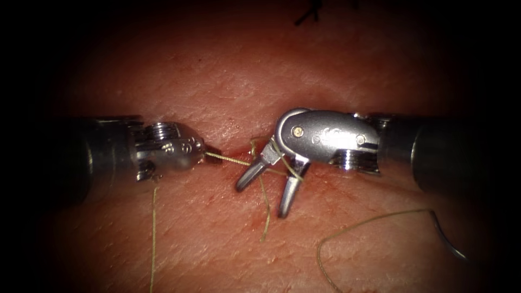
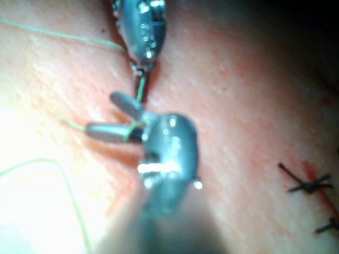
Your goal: Wound Closure
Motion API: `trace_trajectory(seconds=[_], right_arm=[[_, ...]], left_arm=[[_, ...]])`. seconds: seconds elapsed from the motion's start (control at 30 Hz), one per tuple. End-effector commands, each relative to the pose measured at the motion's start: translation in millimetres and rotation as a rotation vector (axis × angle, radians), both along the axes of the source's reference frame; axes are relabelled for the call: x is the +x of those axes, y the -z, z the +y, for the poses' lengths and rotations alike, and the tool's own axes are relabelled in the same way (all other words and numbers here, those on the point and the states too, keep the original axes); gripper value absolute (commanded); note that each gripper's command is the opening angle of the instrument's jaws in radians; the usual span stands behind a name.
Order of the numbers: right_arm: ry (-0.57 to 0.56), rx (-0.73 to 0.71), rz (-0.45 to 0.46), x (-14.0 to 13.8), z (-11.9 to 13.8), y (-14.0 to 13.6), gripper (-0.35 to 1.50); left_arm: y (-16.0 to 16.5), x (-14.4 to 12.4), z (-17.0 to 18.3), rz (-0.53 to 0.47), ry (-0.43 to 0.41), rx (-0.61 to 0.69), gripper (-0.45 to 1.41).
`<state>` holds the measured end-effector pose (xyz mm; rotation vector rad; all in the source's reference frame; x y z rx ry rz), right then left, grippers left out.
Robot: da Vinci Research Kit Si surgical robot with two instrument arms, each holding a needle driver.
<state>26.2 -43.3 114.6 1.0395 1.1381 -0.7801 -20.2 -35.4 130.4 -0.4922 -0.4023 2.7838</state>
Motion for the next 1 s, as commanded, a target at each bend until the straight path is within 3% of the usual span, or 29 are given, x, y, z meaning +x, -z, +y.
trace_trajectory(seconds=[0.03, 0.13, 0.33, 0.4, 0.43, 0.47, 0.53, 0.67, 1.0], right_arm=[[0.009, -0.002, -0.002, 0.3, -0.6, -0.8, 0.74], [0.031, -0.006, -0.011, -0.1, -1.2, -1.2, 0.64], [0.039, -0.041, -0.027, 0.6, -1.8, -1.8, 0.61], [0.045, -0.053, -0.030, 0.9, -1.8, -1.9, 0.32], [0.083, -0.068, -0.033, 1.0, -2.0, -2.0, -0.20], [0.115, -0.073, -0.034, 1.0, -2.1, -2.1, -0.35], [0.203, -0.079, -0.052, 1.2, -2.3, -2.3, -0.35], [0.201, -0.099, -0.064, 1.4, -2.1, -2.6, -0.35], [0.018, -0.059, -0.066, 1.3, 2.3, -2.3, -0.35]], left_arm=[[-0.5, -0.5, 0.2, -0.001, -0.002, -0.001, -0.45], [-0.2, -0.5, 0.4, 0.002, -0.001, -0.002, -0.45], [-0.2, -0.8, 0.4, 0.004, 0.002, -0.002, -0.45], [-0.2, -0.7, 0.4, 0.003, 0.001, -0.002, -0.45], [-0.2, -0.6, 0.4, 0.003, 0.000, -0.002, -0.45], [-0.2, -0.6, 0.4, 0.002, 0.000, -0.002, -0.45], [-0.2, -0.5, 0.3, 0.005, 0.000, -0.004, -0.45], [0.1, -0.5, -0.3, 0.006, 0.001, -0.005, -0.45], [0.7, -0.4, -5.3, 0.012, -0.004, -0.028, -0.45]])
